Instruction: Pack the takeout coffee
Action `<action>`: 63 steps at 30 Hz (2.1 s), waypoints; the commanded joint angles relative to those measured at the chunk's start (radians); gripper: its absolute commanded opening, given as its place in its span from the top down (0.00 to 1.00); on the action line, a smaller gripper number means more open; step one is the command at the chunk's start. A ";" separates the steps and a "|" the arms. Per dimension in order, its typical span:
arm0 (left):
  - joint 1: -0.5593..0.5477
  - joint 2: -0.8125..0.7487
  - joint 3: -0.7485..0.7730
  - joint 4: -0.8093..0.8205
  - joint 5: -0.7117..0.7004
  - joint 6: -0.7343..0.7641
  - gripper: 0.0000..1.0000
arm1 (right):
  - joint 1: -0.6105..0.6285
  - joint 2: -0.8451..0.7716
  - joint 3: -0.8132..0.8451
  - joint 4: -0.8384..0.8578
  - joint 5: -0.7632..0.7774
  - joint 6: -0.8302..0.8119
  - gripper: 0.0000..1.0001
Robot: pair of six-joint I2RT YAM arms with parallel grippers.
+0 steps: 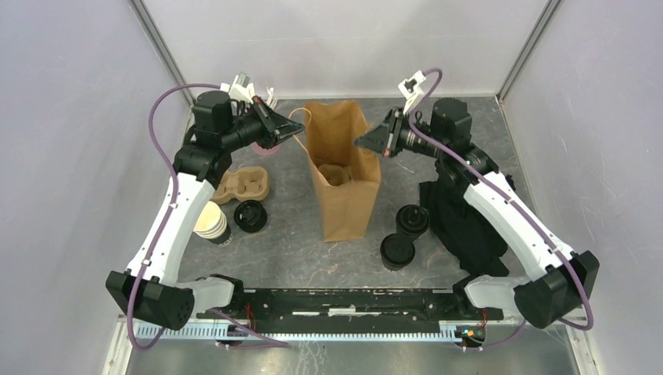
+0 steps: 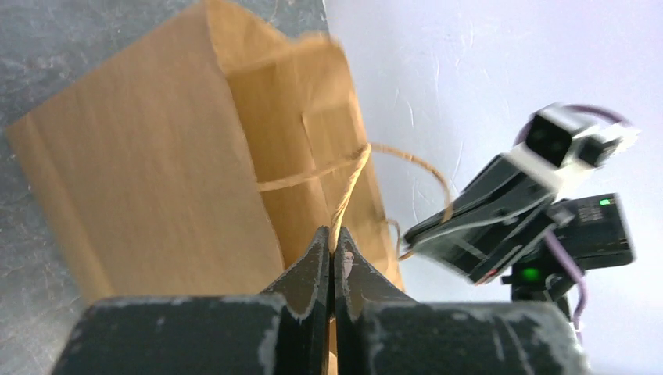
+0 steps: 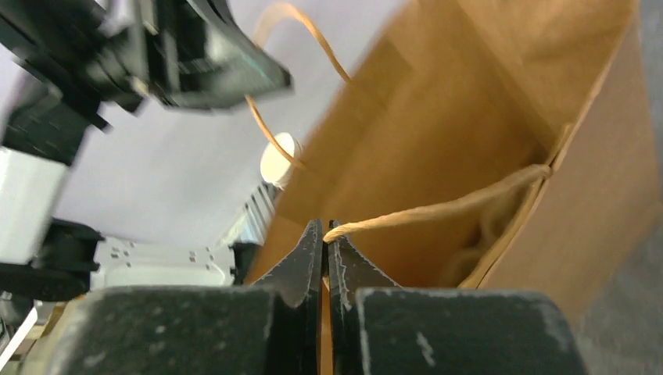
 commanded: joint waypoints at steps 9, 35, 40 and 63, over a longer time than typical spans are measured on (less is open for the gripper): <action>0.006 0.178 0.248 -0.041 -0.001 0.129 0.98 | 0.018 -0.223 -0.262 0.093 -0.182 -0.086 0.92; -0.440 0.293 0.615 -0.663 -0.749 0.435 0.00 | 0.033 -0.159 -0.198 -0.149 -0.193 -0.344 0.94; -0.495 0.398 0.706 -0.683 -0.893 0.490 0.07 | 0.032 -0.154 -0.183 -0.167 -0.198 -0.359 0.94; -0.587 0.377 0.532 -0.222 -0.897 0.967 0.98 | 0.032 -0.356 -0.124 -0.587 0.388 -0.585 0.33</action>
